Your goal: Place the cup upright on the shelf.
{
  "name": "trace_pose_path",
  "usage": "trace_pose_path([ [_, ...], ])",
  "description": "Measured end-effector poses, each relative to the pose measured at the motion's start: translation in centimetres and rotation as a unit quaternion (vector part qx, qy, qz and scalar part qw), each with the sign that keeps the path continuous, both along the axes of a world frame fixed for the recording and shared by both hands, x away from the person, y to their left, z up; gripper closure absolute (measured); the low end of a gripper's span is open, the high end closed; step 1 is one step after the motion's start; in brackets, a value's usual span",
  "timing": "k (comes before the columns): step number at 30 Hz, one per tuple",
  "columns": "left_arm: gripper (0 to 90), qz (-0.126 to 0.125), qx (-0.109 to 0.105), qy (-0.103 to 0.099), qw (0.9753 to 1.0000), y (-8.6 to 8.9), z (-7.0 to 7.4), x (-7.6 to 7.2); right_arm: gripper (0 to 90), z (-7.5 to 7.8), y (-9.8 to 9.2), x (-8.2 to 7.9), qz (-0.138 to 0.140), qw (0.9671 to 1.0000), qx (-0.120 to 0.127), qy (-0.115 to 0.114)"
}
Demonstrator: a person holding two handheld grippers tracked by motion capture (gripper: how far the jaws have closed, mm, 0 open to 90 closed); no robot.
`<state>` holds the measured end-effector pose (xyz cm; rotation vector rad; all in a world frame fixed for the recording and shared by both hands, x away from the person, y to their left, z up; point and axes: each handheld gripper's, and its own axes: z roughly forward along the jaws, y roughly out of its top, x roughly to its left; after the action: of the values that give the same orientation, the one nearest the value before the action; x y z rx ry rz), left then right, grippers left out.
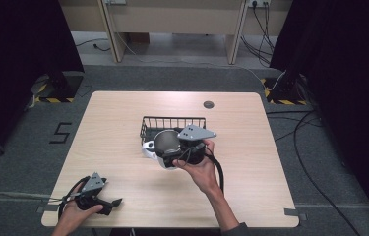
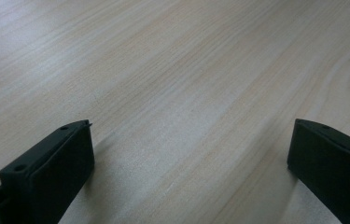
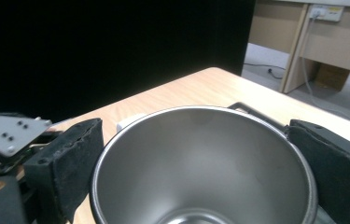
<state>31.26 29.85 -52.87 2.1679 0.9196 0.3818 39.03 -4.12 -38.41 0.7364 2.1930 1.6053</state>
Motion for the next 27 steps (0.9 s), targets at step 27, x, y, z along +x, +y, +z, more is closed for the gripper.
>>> trace_pose_path([
  [27,0.0,-0.002,0.001,0.001,1.0000,0.0,0.0,0.0,6.4,3.3,0.0,6.8,-0.055,0.9983,-0.015,-0.010],
])
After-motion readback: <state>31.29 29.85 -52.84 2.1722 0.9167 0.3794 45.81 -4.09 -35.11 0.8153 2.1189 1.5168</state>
